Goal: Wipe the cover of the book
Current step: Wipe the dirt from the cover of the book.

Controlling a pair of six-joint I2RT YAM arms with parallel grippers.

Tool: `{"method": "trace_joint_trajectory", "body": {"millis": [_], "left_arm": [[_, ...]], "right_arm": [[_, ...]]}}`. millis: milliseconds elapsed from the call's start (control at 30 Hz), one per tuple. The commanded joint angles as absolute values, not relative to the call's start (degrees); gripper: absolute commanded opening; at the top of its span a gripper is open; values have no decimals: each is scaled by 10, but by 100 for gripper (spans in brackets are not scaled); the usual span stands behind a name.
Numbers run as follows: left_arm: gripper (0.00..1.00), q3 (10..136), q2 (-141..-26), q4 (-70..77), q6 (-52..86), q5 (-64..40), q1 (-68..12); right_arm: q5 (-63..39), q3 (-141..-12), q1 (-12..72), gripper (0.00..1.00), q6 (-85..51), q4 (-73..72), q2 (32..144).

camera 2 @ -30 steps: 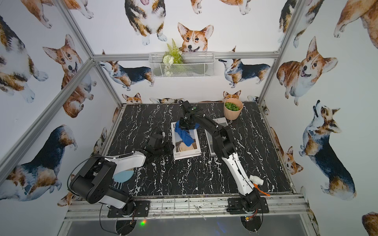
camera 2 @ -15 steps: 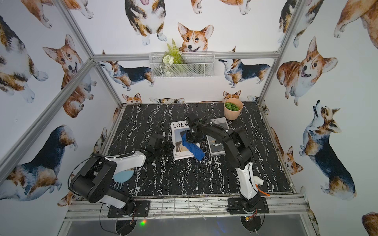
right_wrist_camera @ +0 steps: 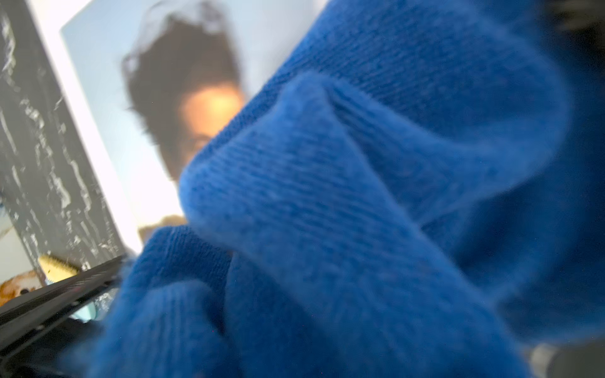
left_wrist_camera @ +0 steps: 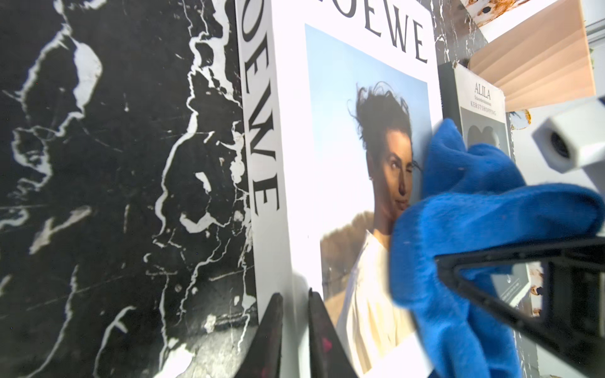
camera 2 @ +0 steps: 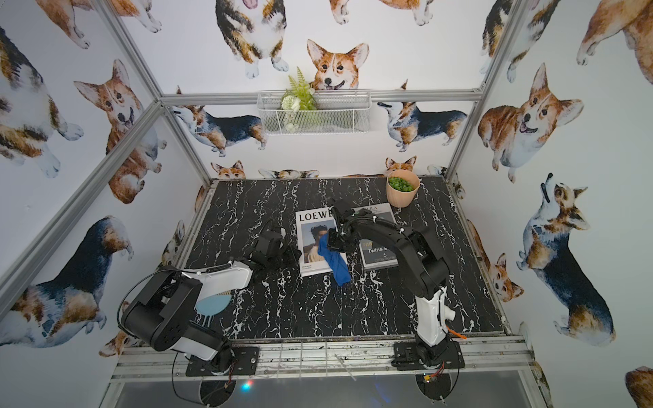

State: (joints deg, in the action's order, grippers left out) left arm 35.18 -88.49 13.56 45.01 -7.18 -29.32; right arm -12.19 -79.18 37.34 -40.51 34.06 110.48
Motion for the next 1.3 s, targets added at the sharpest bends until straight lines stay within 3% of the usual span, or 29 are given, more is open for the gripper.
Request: {"method": "trace_joint_trajectory", "body": {"millis": [0,267,633,833,1267], "left_arm": [[18,344,-896,18,450,-51,-294],[18,348,-894,11,449,-52,-294],[18,350,-892,3,441,-49,-294],[18,347,-893,5,438,-53,-294],[18,343,-886,4,438,-51,-294]], "right_arm": [[-84,-778,392,0,-416,413,1108],[-119,-858,497,0,-451,400,1190],[-56,-749,381,0,-416,419,1093],[-47,-777,363,0,-421,426,1107],[-67,-1171,393,0,-400,528,1354]]}}
